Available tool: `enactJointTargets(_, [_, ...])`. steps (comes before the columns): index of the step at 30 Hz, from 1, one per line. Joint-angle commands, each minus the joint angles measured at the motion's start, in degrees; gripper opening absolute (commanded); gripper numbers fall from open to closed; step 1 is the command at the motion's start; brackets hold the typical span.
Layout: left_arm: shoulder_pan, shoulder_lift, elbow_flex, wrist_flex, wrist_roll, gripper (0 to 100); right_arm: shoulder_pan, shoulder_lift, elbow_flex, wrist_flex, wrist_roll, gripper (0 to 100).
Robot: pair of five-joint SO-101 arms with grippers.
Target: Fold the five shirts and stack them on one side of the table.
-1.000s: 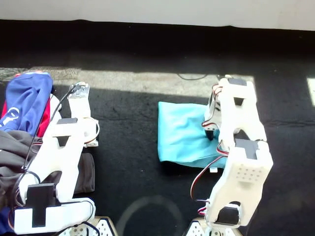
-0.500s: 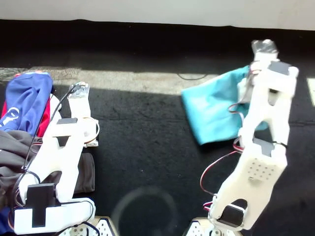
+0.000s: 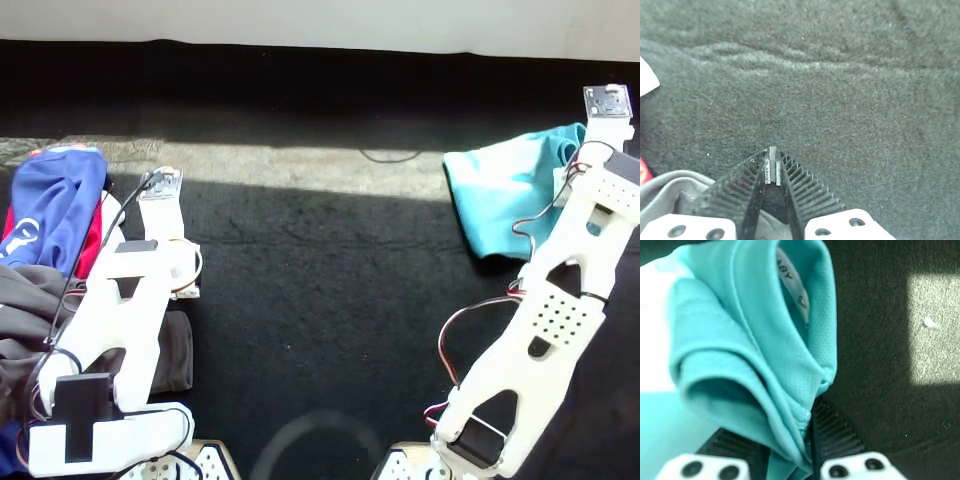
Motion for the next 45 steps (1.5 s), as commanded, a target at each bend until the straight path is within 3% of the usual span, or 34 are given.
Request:
enactJointTargets(1, [-0.4, -1.54, -0.22, -1.23, -0.18, 1, -0.13, 1.8, -7.78, -0.4, 0.79, 0.9])
enactJointTargets(3, [-0.4, -1.54, 0.04, -1.23, -0.18, 1, -0.04, 2.42, -9.1, 0.66, 0.7, 3.2])
enactJointTargets(9, [-0.31, -1.63, 0.4, -1.23, -0.18, 1, -0.13, 2.33, -16.4, 6.11, 0.44, 27.4])
enactJointTargets(17, [-0.31, -1.63, 0.4, -1.23, -0.18, 1, -0.04, 2.33, -31.69, 14.81, 0.35, 28.2])
enactJointTargets(23, [-0.48, -2.33, -0.31, -0.79, -0.26, 1, -0.75, -0.57, -37.23, 28.44, 0.35, 28.2])
enactJointTargets(29, [-2.68, -9.01, -9.54, 17.23, -0.26, 1, -0.66, -6.99, -36.97, 31.69, -8.26, 28.2])
enactJointTargets(32, [-5.41, -14.46, -15.87, 26.73, -0.26, 1, -0.66, -11.21, -36.79, 31.87, -8.88, 28.2])
enactJointTargets(36, [-11.21, -20.53, -23.52, 39.91, -0.62, 11, -0.66, -19.47, -35.12, 31.96, -8.79, 28.3])
enactJointTargets(39, [-15.34, -22.9, -26.15, 48.53, -5.36, 20, -0.75, -28.7, -24.84, 31.96, -8.79, 28.3])
enactJointTargets(45, [-19.21, -22.73, -20.09, 53.54, -14.24, 20, -3.12, -53.32, 10.42, 31.69, -8.79, 28.4])
